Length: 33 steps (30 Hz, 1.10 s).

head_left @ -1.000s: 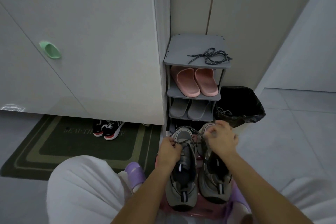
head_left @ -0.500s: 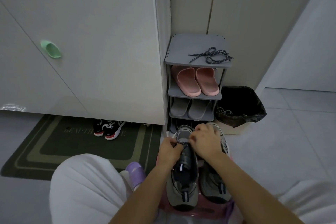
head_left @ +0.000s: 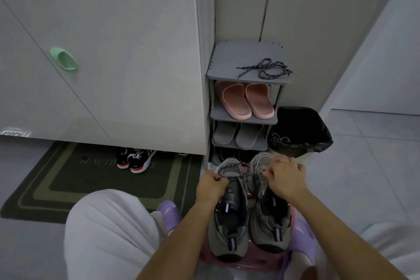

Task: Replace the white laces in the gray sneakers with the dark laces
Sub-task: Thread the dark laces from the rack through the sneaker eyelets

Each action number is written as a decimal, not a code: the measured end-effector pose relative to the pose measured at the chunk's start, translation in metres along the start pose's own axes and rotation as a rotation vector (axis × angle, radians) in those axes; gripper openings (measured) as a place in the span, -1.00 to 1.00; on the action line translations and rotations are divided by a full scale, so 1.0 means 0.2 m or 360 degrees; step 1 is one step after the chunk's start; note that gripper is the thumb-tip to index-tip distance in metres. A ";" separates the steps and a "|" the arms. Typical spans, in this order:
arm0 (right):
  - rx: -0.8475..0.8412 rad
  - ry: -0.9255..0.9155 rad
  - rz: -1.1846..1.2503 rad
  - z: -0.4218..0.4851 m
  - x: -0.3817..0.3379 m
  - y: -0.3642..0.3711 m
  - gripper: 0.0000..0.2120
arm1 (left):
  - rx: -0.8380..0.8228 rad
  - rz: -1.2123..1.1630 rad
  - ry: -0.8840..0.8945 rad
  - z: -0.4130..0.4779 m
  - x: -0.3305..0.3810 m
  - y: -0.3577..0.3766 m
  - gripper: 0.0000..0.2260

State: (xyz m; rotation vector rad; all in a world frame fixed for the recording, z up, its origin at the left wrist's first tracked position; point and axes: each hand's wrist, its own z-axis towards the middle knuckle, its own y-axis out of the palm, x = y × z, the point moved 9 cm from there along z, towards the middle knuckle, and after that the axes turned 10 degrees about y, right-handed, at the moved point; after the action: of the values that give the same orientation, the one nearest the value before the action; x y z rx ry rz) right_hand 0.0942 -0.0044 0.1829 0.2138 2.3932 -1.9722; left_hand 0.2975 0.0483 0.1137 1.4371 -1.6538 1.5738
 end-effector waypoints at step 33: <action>0.0214 -0.0277 -0.0001 -0.03 -0.19 -0.01 -0.85 | -0.0029 0.0058 -0.0126 0.02 0.00 -0.01 -0.71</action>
State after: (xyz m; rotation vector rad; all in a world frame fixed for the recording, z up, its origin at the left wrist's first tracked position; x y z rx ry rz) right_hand 0.1320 -0.0014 0.1899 0.0420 2.1585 -2.0605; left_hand 0.3005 0.0444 0.1134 1.4854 -1.7440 1.5356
